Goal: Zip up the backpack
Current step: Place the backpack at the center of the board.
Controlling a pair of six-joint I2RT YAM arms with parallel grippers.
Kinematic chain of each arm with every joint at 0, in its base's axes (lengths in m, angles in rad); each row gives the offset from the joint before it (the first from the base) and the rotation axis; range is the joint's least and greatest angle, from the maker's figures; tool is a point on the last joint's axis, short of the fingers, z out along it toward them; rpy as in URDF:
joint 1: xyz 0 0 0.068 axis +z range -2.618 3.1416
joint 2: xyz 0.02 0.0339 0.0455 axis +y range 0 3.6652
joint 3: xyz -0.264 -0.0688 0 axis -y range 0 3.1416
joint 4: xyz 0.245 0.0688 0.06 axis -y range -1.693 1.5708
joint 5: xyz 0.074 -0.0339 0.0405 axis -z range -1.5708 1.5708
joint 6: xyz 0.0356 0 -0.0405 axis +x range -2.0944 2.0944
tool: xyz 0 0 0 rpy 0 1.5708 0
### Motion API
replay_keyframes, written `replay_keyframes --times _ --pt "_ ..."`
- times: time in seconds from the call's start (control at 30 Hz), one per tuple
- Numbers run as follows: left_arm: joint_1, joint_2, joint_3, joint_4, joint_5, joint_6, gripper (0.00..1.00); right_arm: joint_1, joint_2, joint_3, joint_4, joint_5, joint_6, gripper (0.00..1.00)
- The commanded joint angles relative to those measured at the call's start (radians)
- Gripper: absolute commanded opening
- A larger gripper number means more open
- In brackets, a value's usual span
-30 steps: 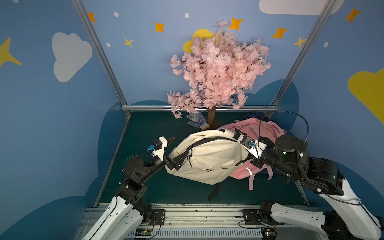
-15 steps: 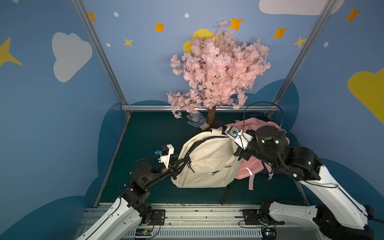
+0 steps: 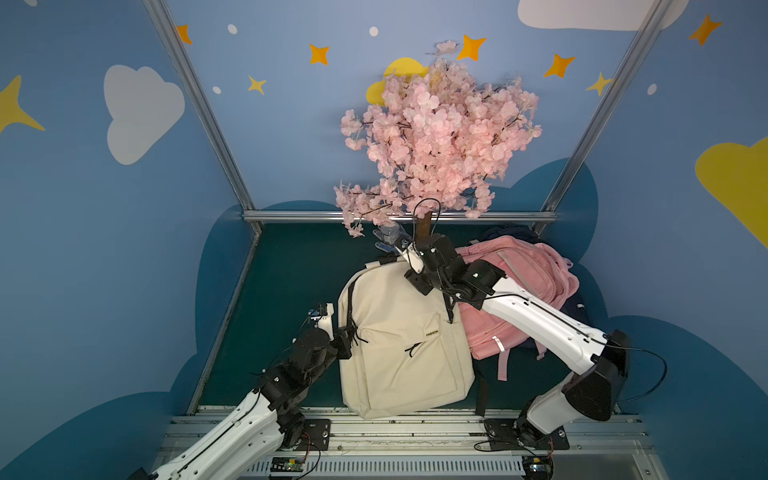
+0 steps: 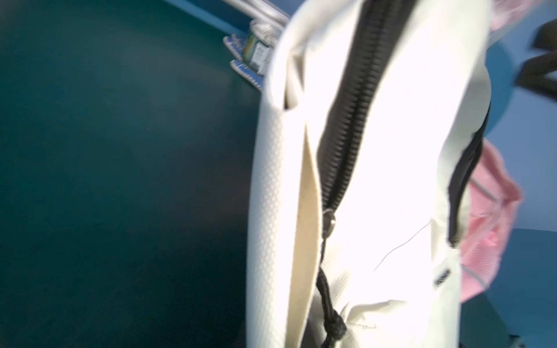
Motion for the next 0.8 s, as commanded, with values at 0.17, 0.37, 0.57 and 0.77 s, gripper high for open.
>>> replay_keyframes --times 0.17,0.37,0.57,0.77 --pt "0.18 0.229 0.04 0.07 0.051 -0.015 0.23 0.026 -0.212 -0.199 0.065 -0.002 0.291 0.71" --pt "0.297 0.414 0.14 0.087 0.149 0.114 0.36 -0.022 -0.263 -0.449 0.096 -0.073 0.502 0.73" --pt "0.306 0.525 0.297 -0.116 0.164 0.124 0.68 -0.099 -0.164 -0.533 0.111 -0.133 0.612 0.73" --pt "0.241 0.339 0.329 -0.308 -0.055 0.085 0.81 -0.151 -0.048 -0.524 0.114 -0.178 0.618 0.73"
